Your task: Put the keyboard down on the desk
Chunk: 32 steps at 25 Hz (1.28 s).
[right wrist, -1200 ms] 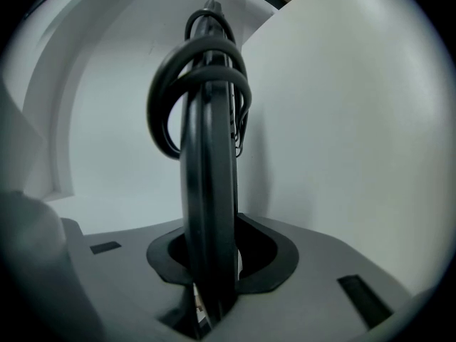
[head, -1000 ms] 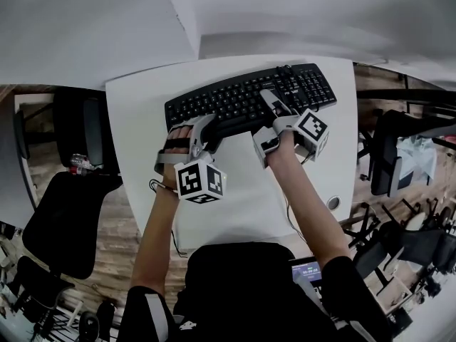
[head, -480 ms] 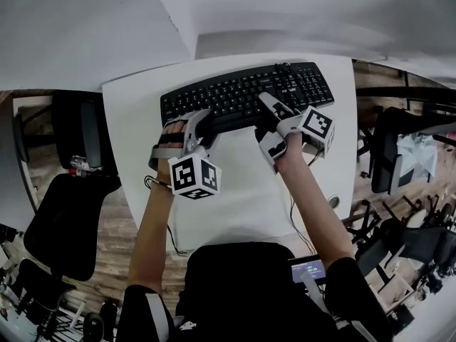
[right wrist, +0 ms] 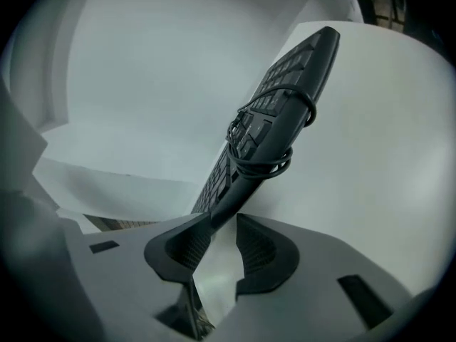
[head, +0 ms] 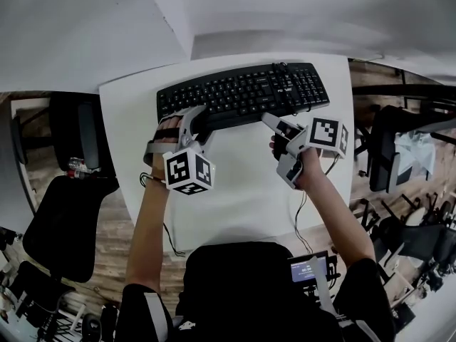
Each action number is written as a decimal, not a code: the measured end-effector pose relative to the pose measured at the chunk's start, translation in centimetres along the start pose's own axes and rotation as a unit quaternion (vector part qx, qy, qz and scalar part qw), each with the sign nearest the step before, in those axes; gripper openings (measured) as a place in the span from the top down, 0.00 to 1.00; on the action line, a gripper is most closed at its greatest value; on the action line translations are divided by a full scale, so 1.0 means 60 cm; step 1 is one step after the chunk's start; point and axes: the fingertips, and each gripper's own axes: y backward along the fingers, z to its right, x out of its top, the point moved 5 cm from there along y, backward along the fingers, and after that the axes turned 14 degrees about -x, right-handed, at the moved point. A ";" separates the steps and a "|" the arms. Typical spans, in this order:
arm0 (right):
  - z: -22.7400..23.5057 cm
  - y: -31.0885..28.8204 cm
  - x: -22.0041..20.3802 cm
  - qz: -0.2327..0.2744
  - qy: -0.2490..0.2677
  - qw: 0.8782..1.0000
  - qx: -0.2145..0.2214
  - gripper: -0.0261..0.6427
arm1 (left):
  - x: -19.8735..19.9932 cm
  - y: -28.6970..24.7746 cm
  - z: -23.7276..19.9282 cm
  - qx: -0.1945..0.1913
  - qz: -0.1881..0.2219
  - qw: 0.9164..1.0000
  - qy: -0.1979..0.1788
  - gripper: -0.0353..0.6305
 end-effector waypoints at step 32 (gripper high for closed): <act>-0.042 -0.033 -0.008 0.157 0.787 0.556 -0.219 0.84 | -0.025 -0.047 -0.010 0.037 -0.068 0.995 -0.056 0.58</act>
